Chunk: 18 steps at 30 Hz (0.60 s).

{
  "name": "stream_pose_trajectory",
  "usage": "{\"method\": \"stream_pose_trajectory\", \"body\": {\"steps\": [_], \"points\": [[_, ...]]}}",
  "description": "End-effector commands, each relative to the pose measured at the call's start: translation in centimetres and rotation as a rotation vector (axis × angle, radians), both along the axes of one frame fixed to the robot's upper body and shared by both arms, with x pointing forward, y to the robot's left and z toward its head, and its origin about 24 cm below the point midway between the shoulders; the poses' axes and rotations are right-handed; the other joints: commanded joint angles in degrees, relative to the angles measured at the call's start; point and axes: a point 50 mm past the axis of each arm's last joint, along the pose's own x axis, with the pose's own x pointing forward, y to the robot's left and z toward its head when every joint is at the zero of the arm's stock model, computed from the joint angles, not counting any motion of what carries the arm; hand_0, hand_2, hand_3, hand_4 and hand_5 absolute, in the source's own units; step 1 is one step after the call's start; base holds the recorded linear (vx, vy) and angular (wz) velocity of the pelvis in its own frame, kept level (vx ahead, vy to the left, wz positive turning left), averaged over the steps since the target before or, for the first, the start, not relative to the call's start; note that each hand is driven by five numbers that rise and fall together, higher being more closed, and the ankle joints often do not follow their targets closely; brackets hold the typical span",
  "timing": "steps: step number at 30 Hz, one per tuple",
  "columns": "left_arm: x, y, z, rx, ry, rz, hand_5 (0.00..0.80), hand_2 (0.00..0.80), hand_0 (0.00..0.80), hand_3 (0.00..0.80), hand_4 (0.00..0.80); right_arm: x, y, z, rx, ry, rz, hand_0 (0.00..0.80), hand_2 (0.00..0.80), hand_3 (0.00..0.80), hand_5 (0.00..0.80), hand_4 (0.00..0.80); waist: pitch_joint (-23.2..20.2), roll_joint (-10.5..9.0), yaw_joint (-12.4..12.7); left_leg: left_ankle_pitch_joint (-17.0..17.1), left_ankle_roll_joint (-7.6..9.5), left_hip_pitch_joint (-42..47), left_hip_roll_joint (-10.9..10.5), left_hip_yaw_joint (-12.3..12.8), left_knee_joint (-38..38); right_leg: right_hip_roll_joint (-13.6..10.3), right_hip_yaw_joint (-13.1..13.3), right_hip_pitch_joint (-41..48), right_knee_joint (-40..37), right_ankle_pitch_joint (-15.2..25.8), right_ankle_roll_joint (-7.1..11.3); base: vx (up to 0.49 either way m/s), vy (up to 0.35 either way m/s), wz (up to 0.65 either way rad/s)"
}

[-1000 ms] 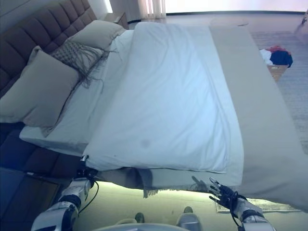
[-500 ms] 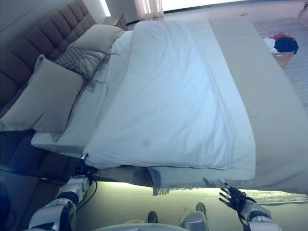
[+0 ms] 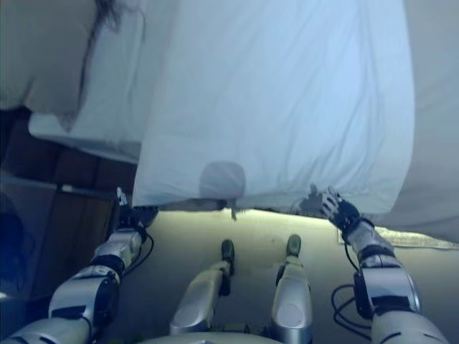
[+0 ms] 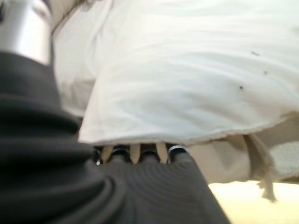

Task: Make the bed neatly

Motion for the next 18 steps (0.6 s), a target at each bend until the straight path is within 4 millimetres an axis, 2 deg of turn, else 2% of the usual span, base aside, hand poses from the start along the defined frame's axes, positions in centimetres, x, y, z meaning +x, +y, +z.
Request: {"method": "stream_pose_trajectory", "body": {"steps": [1,5,8,13,18], "points": [[1.0,2.0,2.3,0.015,-0.046,0.084,0.000,0.000,0.000,0.000,0.000,1.9,1.6,1.6,-0.008,-0.072,-0.006,0.000,0.000,0.000,0.000,0.000,0.56,-3.34,2.07,-0.49,1.96,-1.81,-2.53,1.30,1.99,-0.99,3.67,-0.70,0.80,0.65,3.34,-0.113,-0.085,0.13],[1.6,-0.5,1.7,-0.024,0.001,0.012,0.000,0.000,0.000,0.000,0.000,3.2,2.3,3.2,-0.003,-0.133,-0.022,0.000,0.000,0.000,0.000,0.000,1.82,-4.08,3.07,-0.09,2.15,-3.56,-2.41,0.89,2.04,-0.59,3.27,-2.78,1.73,0.87,3.72,-0.080,-0.126,0.14],[1.5,-1.7,1.1,-0.030,0.042,-0.047,0.000,0.000,0.000,0.000,0.000,3.4,2.5,3.4,0.017,-0.115,-0.030,0.000,0.000,0.000,0.000,0.000,2.37,-4.90,3.80,-0.08,2.26,-4.39,-2.37,0.50,2.27,-0.51,2.53,-3.28,1.79,1.11,4.03,-0.028,-0.152,0.05],[0.3,-3.4,-0.8,-0.041,0.063,-0.110,0.000,0.000,0.000,0.000,0.000,3.1,2.8,2.6,0.077,-0.095,-0.064,0.000,0.000,0.000,0.000,0.000,3.11,-5.74,5.00,-0.23,2.41,-5.44,-2.29,-0.33,2.55,-0.44,1.43,-3.79,1.66,1.51,4.35,-0.018,-0.144,0.10],[-1.5,-4.7,-3.0,-0.009,0.094,-0.150,0.000,0.000,0.000,0.000,0.000,2.4,2.9,1.3,0.119,-0.089,-0.079,0.000,0.000,0.000,0.000,0.000,3.41,-4.96,5.68,-0.18,2.69,-5.79,-2.88,-0.89,2.15,-0.50,0.78,-4.15,1.28,1.93,4.64,-0.005,-0.055,0.03]]}}
